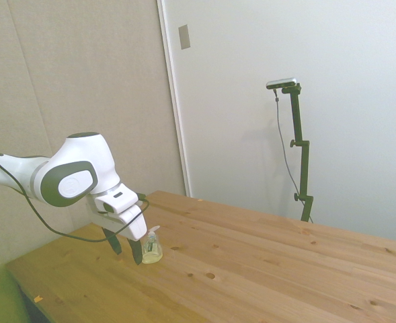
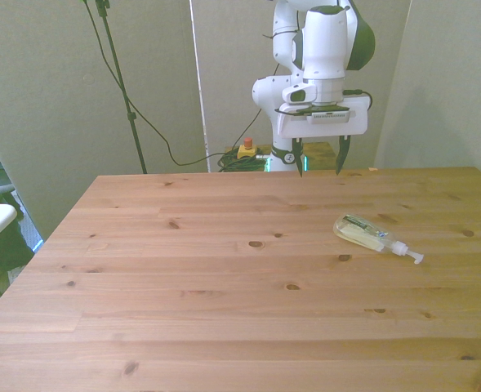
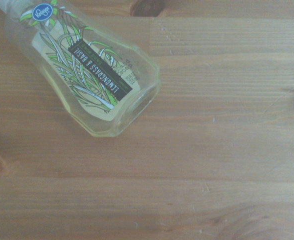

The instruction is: Stand the sanitizer

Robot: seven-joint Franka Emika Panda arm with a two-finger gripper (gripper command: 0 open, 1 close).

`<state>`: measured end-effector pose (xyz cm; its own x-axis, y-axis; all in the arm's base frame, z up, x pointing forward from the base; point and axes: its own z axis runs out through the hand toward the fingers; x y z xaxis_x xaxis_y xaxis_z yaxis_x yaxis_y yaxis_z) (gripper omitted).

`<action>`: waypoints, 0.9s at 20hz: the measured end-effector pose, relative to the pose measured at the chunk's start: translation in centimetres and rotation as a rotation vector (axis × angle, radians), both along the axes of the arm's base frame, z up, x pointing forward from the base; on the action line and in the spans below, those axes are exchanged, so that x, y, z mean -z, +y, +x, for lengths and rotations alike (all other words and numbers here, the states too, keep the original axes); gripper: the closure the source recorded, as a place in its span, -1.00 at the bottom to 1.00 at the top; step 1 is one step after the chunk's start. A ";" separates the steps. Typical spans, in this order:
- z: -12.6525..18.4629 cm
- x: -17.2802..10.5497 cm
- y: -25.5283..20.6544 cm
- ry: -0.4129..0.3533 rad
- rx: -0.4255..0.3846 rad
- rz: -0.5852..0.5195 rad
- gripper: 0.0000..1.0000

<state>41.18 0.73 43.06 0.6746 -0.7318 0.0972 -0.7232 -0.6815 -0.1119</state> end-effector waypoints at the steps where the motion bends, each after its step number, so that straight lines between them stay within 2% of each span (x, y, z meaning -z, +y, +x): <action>1: 0.0 0.0 0.0 0.001 0.000 0.001 -1.00; 4: 0.6 -0.1 0.1 0.008 -0.006 0.003 -1.00; 6: 2.1 -0.6 1.0 0.010 -0.023 -0.001 -1.00; 12: 9.2 -0.5 4.0 0.003 -0.071 -0.057 -1.00; 18: 16.2 0.1 7.0 -0.039 -0.143 -0.098 -1.00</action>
<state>57.40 7.72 43.00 0.7654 -0.6143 0.1916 -0.6144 -0.7862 -0.0664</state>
